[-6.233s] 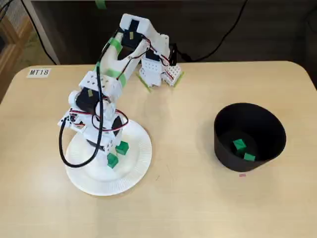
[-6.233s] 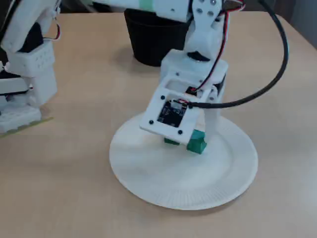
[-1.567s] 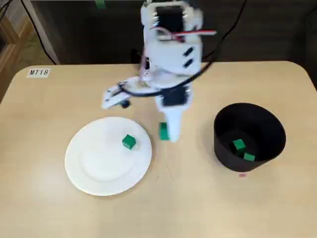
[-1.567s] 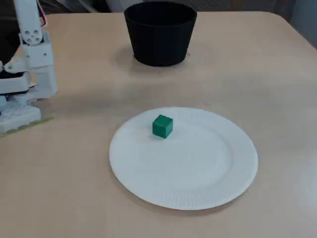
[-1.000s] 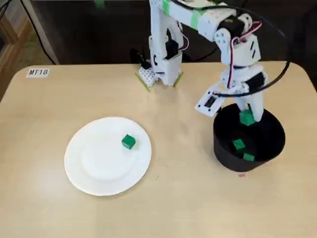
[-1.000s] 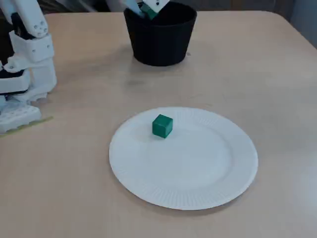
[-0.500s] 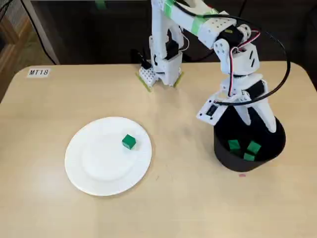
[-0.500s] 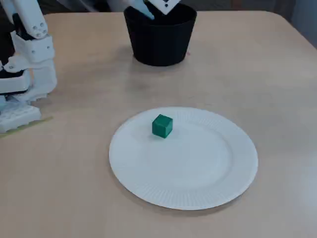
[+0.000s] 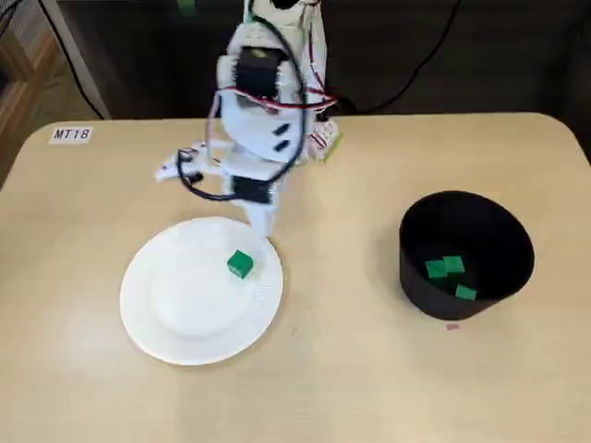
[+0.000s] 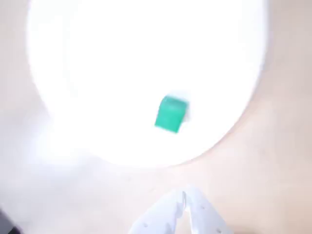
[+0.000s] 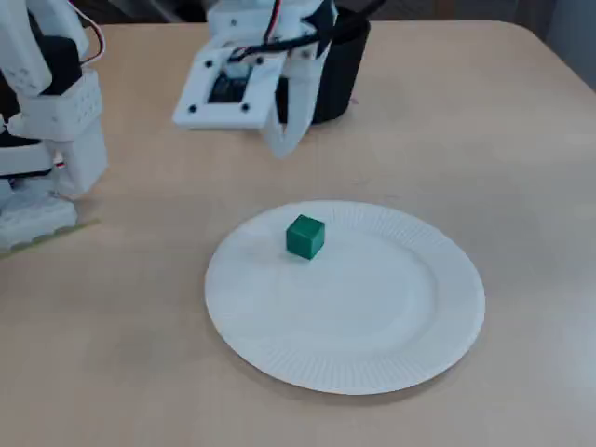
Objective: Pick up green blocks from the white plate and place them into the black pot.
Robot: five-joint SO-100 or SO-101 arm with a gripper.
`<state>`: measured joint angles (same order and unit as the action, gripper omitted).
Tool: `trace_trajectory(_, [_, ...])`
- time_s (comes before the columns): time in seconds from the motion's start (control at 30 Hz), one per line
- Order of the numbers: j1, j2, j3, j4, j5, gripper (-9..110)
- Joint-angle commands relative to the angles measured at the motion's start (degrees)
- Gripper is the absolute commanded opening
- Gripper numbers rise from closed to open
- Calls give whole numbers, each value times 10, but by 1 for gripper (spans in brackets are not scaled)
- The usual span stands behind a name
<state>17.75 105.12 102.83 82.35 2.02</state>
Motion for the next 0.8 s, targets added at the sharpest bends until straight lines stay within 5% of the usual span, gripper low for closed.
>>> trace_trajectory(0.0, [36,41,33,15,6,33])
trace_trajectory(0.77, [52,-161,-43,-10,-52,40])
